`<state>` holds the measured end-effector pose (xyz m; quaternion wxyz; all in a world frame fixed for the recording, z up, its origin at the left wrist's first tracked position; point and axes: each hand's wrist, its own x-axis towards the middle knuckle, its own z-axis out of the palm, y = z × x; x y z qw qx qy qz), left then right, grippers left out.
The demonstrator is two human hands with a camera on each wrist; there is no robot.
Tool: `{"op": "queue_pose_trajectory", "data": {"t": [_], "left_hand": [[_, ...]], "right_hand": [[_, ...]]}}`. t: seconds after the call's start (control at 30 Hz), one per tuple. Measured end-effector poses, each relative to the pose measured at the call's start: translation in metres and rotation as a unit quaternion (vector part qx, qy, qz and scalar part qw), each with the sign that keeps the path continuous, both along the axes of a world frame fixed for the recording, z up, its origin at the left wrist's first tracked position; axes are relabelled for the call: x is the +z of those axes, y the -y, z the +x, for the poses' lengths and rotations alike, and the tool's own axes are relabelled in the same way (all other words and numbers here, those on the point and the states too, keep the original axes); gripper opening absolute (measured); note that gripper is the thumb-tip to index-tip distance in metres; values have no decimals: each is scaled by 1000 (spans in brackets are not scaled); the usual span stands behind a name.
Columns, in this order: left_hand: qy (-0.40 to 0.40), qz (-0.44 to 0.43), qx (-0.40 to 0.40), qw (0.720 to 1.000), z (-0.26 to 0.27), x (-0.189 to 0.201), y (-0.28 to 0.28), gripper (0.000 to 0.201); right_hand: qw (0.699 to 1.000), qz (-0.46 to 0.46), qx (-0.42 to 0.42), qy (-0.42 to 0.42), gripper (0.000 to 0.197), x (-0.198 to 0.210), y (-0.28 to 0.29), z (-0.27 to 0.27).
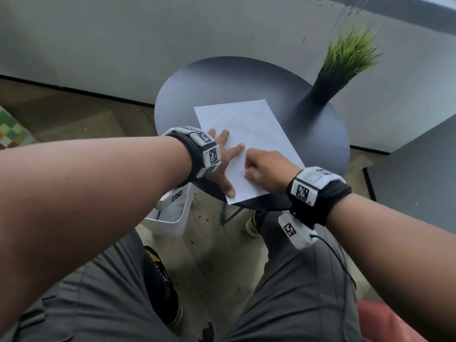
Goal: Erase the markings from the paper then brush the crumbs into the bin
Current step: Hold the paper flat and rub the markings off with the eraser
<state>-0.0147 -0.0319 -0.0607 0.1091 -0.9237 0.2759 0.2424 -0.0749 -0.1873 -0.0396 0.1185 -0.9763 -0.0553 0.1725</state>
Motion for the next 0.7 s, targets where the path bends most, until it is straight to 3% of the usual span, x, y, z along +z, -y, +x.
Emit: {"op": "queue_pose_trajectory", "data": {"t": [0.07,0.1,0.23,0.27,0.4,0.43,0.53,0.57,0.6,0.7], "left_hand": [[3,4,2,1000,-2,3,0,136],[3,6,1,1000,-3,3,1,136],[3,6,-4,1000,0,0,0,140],[4,6,-5,1000,0,1,0,140],[9,13,4,1000,-6,4,1,139],[8,13,4,1000,-5,3,1,140],[11,21,-5,1000,-1,1,0,148],[12,21,-7,1000,-1,2,1,148],[11,20,-6,1000,-2,2,1,146],[20,18,-5,1000,-3,4,3,141]], "right_hand": [[996,-22,-85,23,16,1,11,10],[995,-26,-89,29,17,1,9,7],[996,17,85,-13,15,-2,-19,-14],[995,15,93,-18,13,0,-15,-11],[995,-27,-86,43,15,-1,12,10],[995,-31,-75,52,17,-3,8,6],[995,33,91,24,16,-6,-19,-17],[993,36,109,10,14,-5,-17,-19],[996,27,90,8,13,-2,-11,-14],[996,-16,-81,31,17,-2,17,5]]}}
